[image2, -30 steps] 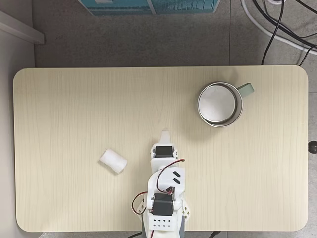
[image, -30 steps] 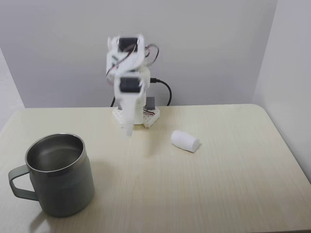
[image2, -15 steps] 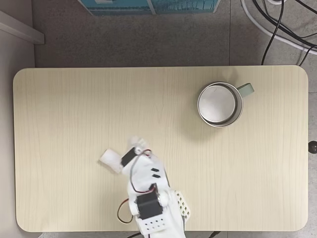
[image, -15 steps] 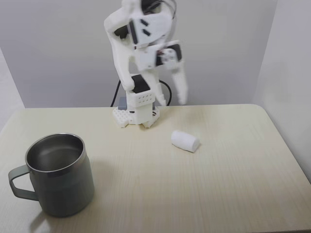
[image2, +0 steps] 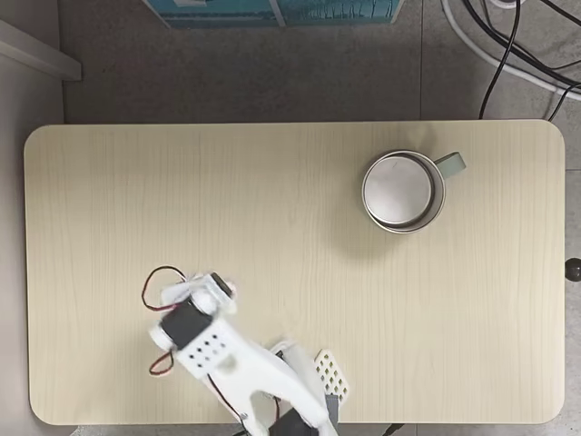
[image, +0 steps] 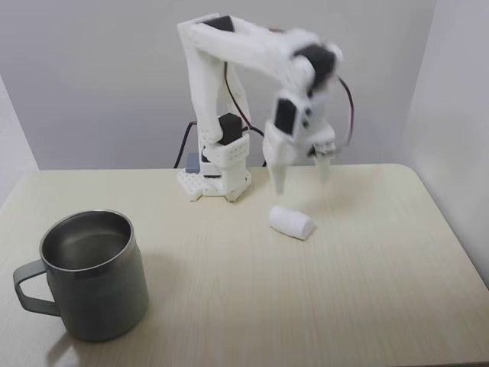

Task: Grasp a dressing and put it in the cup.

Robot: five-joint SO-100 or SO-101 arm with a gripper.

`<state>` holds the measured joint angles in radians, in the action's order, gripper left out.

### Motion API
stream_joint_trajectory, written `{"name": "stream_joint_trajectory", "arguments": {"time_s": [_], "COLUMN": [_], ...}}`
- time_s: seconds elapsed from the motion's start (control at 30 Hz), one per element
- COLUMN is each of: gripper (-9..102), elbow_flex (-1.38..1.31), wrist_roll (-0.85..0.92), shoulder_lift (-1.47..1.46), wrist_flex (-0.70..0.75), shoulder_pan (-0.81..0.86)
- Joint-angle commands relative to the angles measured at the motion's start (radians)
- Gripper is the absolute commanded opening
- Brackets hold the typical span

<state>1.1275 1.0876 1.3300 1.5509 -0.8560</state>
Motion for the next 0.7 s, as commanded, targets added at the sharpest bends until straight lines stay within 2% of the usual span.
{"name": "stream_joint_trajectory", "arguments": {"time_s": [0.0, 0.23, 0.5, 0.57, 0.67], "gripper": [30, 30, 27, 24, 9], "elbow_flex": [-0.061, -0.133, -0.144, -0.144, -0.144], "wrist_roll": [0.006, 0.008, 0.008, 0.008, 0.008], "shoulder_lift": [0.055, 0.160, 0.267, 0.265, 0.264], "wrist_flex": [-0.100, -0.256, -0.347, -0.348, -0.353], "shoulder_pan": [-0.028, -0.015, -0.015, -0.015, -0.015]}}
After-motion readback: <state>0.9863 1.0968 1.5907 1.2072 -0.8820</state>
